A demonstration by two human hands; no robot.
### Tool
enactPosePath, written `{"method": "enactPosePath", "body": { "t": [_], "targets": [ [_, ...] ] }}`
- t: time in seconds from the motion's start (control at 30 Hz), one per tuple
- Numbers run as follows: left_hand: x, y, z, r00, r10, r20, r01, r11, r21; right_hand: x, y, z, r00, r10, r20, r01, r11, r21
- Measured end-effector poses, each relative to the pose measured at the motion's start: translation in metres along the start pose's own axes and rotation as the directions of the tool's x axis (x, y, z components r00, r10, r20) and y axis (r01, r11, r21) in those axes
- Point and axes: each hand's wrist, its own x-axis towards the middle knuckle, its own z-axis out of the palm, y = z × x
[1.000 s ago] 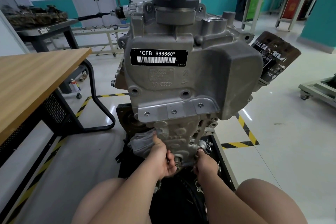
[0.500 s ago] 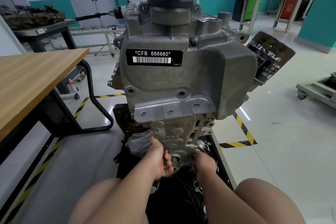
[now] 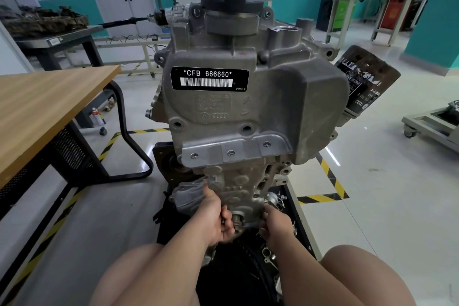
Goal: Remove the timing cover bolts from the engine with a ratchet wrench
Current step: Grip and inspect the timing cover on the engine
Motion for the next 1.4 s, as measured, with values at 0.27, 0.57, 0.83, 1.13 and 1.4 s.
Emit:
{"method": "enactPosePath", "body": {
  "t": [0.27, 0.57, 0.83, 1.13, 1.4],
  "targets": [
    [0.003, 0.001, 0.000, 1.000, 0.000, 0.016, 0.000, 1.000, -0.014, 0.001, -0.001, 0.001, 0.982, -0.163, -0.099, 0.134, 0.958, -0.252],
    [0.006, 0.001, -0.004, 0.999, -0.025, 0.023, 0.025, 1.000, 0.011, -0.086, -0.104, -0.047, 0.919, -0.189, -0.347, 0.356, 0.775, 0.522],
    [-0.001, 0.000, 0.000, 1.000, 0.007, -0.002, -0.007, 1.000, -0.022, -0.202, -0.231, -0.057, 0.474, -0.866, -0.159, 0.879, 0.476, 0.026],
    [-0.002, 0.003, 0.003, 0.999, -0.030, -0.017, 0.029, 0.999, -0.042, -0.169, -0.236, -0.054, 0.499, -0.865, -0.052, 0.866, 0.497, 0.047],
    [-0.002, 0.005, 0.009, 0.998, -0.037, -0.053, 0.034, 0.997, -0.065, -0.157, -0.237, -0.055, 0.473, -0.879, -0.061, 0.881, 0.471, 0.045]
  ]
}}
